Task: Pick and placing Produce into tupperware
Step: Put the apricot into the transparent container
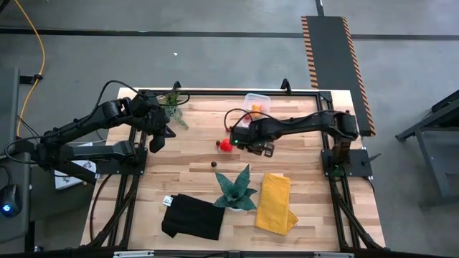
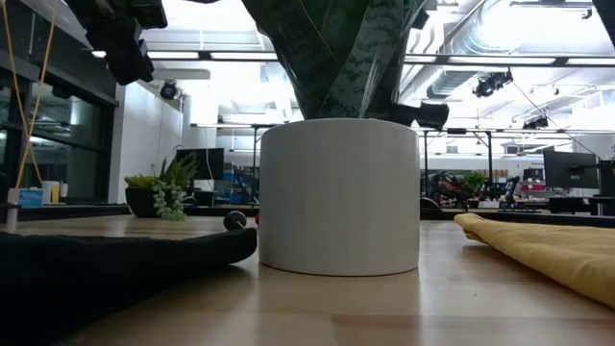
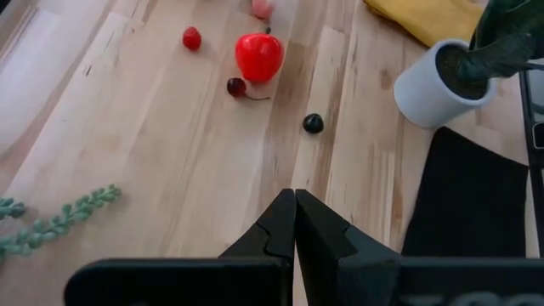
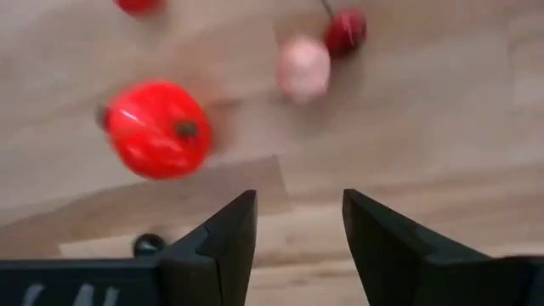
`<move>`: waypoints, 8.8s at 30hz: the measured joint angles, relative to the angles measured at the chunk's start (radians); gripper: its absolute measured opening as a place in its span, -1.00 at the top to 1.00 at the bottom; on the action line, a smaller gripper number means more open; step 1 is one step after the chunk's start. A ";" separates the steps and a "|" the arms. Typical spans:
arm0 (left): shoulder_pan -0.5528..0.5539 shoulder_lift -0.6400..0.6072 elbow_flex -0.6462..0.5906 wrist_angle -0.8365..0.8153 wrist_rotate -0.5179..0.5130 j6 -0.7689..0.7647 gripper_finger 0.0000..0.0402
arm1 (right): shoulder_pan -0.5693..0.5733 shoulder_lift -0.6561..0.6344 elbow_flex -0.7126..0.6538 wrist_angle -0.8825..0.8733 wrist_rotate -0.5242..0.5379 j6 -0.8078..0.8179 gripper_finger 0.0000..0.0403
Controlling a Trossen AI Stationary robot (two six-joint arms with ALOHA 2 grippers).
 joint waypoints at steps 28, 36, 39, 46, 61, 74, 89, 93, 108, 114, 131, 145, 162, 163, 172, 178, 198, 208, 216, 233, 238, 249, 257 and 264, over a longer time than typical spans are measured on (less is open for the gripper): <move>0.000 0.000 0.000 -0.006 -0.012 0.056 1.00 | -0.079 0.040 0.000 0.052 0.027 0.242 -0.30; 0.000 0.000 0.000 -0.006 -0.012 0.056 1.00 | -0.107 0.051 0.000 0.055 -0.006 0.279 -0.30; 0.000 0.000 0.000 -0.006 -0.012 0.055 1.00 | -0.112 0.065 0.000 0.069 -0.018 0.271 -0.30; 0.000 0.000 0.000 -0.006 -0.012 0.056 1.00 | -0.112 0.087 0.000 0.059 -0.017 0.281 -0.30; 0.000 0.000 0.000 -0.005 -0.011 0.060 1.00 | -0.112 0.117 0.000 0.057 0.017 0.296 -0.30; 0.000 0.000 0.000 0.002 -0.012 0.060 1.00 | -0.112 0.143 0.000 0.065 0.031 0.305 -0.30; 0.000 0.000 0.000 0.002 -0.011 0.060 1.00 | -0.112 0.154 0.000 0.047 0.044 0.324 -0.30; 0.000 0.000 0.000 0.002 -0.012 0.060 1.00 | -0.112 0.154 0.000 0.042 0.035 0.340 -0.30; 0.000 0.000 0.000 0.002 -0.012 0.060 1.00 | -0.112 0.154 0.000 0.019 0.000 0.368 -0.30; 0.000 0.000 0.000 0.002 -0.012 0.060 1.00 | -0.112 0.154 0.000 0.008 -0.023 0.378 -0.30; 0.000 0.000 0.000 0.006 -0.012 0.059 1.00 | -0.110 0.153 0.000 0.034 -0.041 0.359 -0.06; 0.000 0.000 0.000 0.002 -0.012 0.059 1.00 | -0.110 0.178 -0.001 0.071 -0.052 0.355 -0.03; 0.000 0.000 0.000 0.001 -0.012 0.059 1.00 | -0.110 0.176 -0.001 0.045 -0.030 0.337 -0.02; 0.000 0.000 0.000 0.001 -0.012 0.059 1.00 | -0.110 0.176 -0.001 0.045 -0.017 0.339 -0.02; 0.000 0.000 0.000 0.001 -0.012 0.059 1.00 | -0.110 0.176 -0.001 0.045 -0.013 0.337 -0.02; 0.000 0.000 0.000 0.001 -0.012 0.059 1.00 | -0.110 0.176 -0.001 0.044 -0.012 0.339 0.05; 0.000 0.000 0.000 0.001 -0.012 0.059 1.00 | -0.110 0.176 -0.001 0.053 -0.004 0.328 0.36; 0.000 0.000 0.000 0.002 -0.012 0.059 1.00 | -0.110 0.177 0.041 0.027 -0.003 0.256 0.36; 0.000 0.000 0.000 0.002 -0.012 0.059 1.00 | -0.110 0.177 0.131 -0.075 0.001 0.193 0.36; 0.000 0.000 0.000 0.002 -0.012 0.059 1.00 | -0.064 0.177 0.248 -0.212 0.027 0.147 0.37; 0.000 0.000 0.000 0.002 -0.012 0.059 1.00 | -0.083 0.177 0.295 -0.226 0.028 0.095 0.37; 0.000 0.000 0.000 -0.007 -0.012 0.059 1.00 | -0.156 0.177 0.450 -0.387 0.029 -0.020 0.37; 0.000 0.000 0.000 -0.028 -0.011 0.058 1.00 | -0.214 0.177 0.544 -0.467 0.028 -0.111 0.37; 0.000 0.000 0.000 -0.054 -0.011 0.057 1.00 | -0.276 0.177 0.609 -0.511 -0.021 -0.181 0.36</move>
